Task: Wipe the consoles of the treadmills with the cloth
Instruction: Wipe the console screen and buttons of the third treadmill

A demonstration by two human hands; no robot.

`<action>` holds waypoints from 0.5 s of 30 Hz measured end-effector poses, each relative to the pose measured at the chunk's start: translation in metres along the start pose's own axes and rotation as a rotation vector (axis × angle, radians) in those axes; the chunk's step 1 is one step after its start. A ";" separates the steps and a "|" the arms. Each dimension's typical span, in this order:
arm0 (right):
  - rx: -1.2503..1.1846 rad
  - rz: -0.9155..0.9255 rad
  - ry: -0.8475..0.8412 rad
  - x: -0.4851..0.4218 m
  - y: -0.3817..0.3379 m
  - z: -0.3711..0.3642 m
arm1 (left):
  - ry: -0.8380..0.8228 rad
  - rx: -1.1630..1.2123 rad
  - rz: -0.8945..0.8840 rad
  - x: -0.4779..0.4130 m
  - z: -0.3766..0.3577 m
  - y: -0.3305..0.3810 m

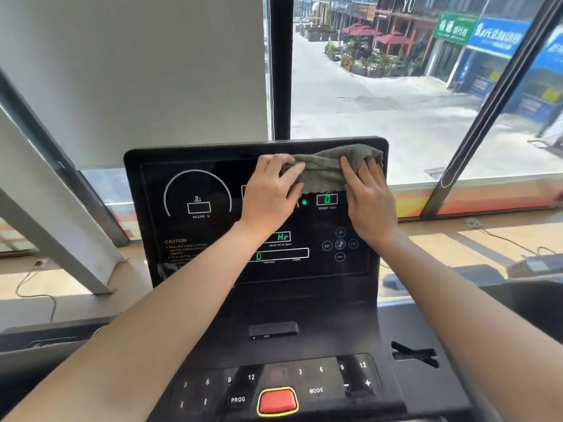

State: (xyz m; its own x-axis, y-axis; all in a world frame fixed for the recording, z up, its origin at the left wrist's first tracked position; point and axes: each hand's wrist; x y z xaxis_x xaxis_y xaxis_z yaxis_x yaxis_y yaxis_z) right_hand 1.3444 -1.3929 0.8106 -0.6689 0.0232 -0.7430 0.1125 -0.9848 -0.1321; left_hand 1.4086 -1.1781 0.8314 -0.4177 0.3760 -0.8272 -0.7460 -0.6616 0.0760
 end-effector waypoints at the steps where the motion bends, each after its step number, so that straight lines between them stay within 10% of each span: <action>1: -0.001 -0.018 0.008 0.008 0.004 0.000 | 0.000 0.019 -0.015 0.003 -0.005 0.005; 15: -0.002 -0.032 0.038 0.157 0.008 -0.002 | -0.329 0.121 -0.110 0.129 -0.034 0.053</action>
State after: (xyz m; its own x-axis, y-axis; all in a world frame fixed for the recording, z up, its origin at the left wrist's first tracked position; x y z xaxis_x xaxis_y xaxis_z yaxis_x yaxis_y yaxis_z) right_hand 1.2413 -1.3970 0.6915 -0.6435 0.0617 -0.7629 0.0932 -0.9830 -0.1581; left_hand 1.3330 -1.1872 0.7098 -0.4617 0.6423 -0.6118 -0.8433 -0.5317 0.0782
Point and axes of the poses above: each hand's wrist, its own x-axis away from the middle knuckle, its own z-axis out of the back of the hand, y = z × x, and after that the axes turned 1 degree about -x, right-handed
